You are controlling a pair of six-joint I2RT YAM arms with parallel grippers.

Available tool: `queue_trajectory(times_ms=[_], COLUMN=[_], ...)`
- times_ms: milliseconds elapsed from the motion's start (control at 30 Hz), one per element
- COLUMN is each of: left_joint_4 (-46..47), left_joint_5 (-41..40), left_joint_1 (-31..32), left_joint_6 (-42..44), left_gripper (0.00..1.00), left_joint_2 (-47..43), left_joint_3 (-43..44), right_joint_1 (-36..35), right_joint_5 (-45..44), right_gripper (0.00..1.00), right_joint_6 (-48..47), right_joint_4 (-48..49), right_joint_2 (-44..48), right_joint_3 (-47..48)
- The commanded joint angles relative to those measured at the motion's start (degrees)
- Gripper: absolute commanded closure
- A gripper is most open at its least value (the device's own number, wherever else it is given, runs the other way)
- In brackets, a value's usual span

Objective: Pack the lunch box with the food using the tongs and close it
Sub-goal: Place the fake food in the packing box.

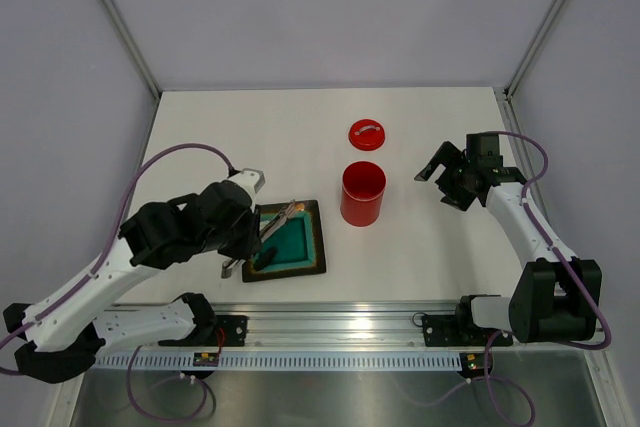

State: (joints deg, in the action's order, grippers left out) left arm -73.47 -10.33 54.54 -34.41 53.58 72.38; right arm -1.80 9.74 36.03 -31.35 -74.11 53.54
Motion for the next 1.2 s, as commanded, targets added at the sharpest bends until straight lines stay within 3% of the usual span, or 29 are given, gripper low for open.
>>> queue_trajectory(times_ms=[0,200,400,800,1167], left_joint_4=[2.4,6.8,6.8,4.5,12.6], left_joint_5=[2.0,4.3,4.2,1.7,5.0], left_joint_1=[0.2,0.2,0.2,0.2,0.2], left_joint_6=[-0.7,-1.7,-1.6,3.5,10.0], left_gripper=[1.0,1.0,1.0,1.0,1.0], left_joint_2=[-1.5,-2.2,-2.0,2.7,13.5], left_joint_3=[-3.3,-8.5,-6.6,9.7,19.0], right_joint_1=[0.0,0.0,0.0,0.0,0.0], right_joint_5=[0.9,1.2,1.1,0.9,0.2], right_gripper=[0.0,0.01,0.01,0.01,0.01], right_joint_6=[0.3,0.0,-0.1,0.1,-0.1], right_joint_4=[0.9,0.6,0.4,0.5,-0.2], right_joint_2=[1.0,1.6,2.1,2.1,2.1], right_joint_3=[-0.4,-0.4,-0.5,-0.5,-0.1])
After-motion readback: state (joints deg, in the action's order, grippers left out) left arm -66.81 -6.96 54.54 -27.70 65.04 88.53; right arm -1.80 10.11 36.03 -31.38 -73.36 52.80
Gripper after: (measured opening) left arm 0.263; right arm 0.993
